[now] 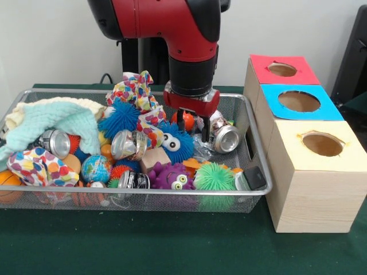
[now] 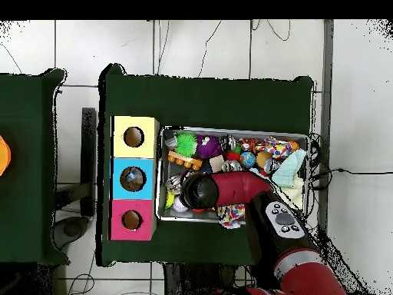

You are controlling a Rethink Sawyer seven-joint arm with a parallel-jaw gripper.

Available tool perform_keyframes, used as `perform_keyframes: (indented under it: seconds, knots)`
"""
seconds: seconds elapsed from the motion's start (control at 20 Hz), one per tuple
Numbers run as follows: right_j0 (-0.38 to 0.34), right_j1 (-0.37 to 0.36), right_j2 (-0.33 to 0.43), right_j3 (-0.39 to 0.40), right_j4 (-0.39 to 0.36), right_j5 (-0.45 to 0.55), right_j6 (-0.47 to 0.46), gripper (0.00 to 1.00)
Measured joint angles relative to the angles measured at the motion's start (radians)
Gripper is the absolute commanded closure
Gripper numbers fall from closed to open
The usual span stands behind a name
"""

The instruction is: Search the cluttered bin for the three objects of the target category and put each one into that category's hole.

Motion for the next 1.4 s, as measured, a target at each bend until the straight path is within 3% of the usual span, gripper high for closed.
perform_keyframes:
  seconds: [0.7, 1.4]
  knots:
    - [0.033, 0.053, 0.0, -0.001, -0.019, 0.0, 0.0, 0.0]
    - [0.034, 0.055, 0.0, -0.007, -0.019, 0.0, 0.0, 0.0]
